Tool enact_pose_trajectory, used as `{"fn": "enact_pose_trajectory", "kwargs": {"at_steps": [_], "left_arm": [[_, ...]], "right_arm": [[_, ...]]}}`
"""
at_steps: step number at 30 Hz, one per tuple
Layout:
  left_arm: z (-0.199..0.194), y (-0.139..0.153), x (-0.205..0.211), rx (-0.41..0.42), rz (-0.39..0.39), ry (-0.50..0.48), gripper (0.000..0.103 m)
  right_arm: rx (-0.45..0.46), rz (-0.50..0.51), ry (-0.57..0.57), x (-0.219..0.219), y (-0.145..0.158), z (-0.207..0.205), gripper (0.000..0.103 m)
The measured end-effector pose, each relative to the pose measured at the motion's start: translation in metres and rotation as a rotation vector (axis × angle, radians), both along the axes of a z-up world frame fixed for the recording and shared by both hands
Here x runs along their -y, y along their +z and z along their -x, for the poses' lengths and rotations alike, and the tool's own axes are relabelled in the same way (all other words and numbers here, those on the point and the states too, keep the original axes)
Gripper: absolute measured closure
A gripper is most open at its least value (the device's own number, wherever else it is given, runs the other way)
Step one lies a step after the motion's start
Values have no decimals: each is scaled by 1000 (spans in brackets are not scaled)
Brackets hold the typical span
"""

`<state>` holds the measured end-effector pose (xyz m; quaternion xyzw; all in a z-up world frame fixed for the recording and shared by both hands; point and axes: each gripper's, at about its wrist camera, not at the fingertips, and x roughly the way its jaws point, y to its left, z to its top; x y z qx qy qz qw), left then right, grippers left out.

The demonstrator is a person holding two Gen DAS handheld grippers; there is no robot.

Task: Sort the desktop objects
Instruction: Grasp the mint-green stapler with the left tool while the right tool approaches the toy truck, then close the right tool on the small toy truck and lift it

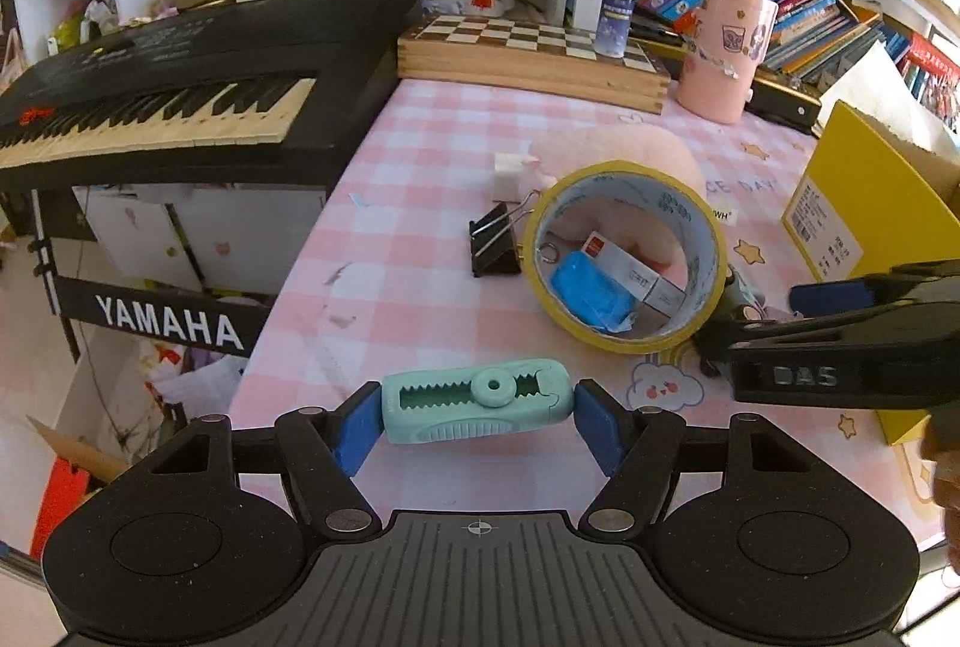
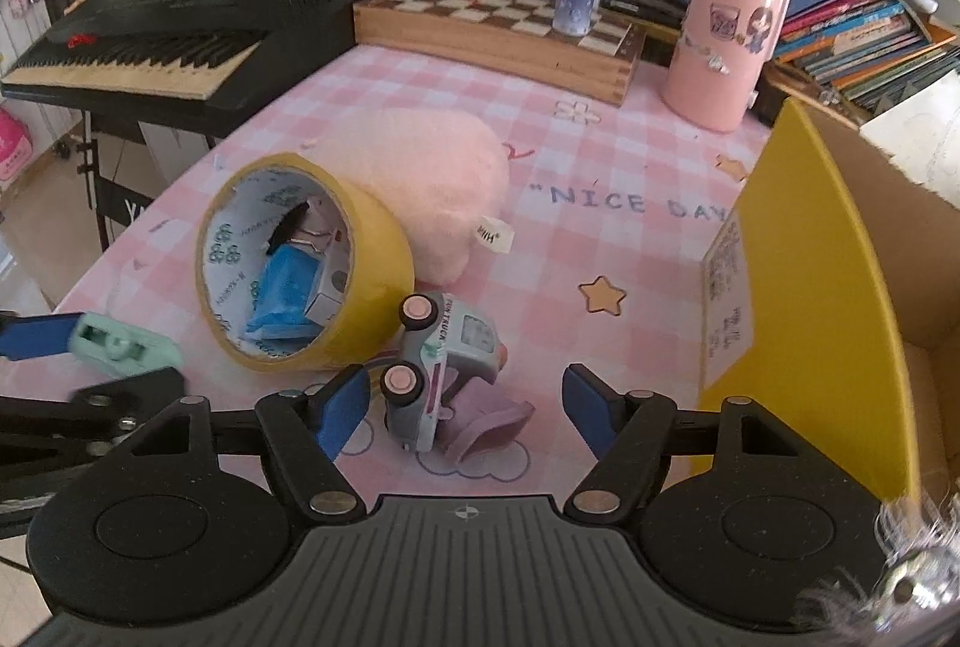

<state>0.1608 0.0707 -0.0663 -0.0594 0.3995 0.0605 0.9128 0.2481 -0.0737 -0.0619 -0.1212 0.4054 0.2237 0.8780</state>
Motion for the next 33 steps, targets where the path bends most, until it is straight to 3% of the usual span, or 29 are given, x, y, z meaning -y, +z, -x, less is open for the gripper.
{"fn": "enact_pose_trajectory", "kwargs": {"at_steps": [10, 12, 15, 33], "left_arm": [[5, 5, -3, 12, 21, -14, 33], [6, 6, -4, 17, 30, -18, 33], [8, 11, -4, 33, 40, -22, 33], [48, 63, -7, 182, 109, -30, 33]], "right_arm": [[-34, 0, -16, -6, -18, -12, 46], [-35, -13, -12, -5, -17, -12, 55], [-44, -25, -11, -3, -15, -10, 55], [57, -141, -2, 28, 55, 54, 55]]}}
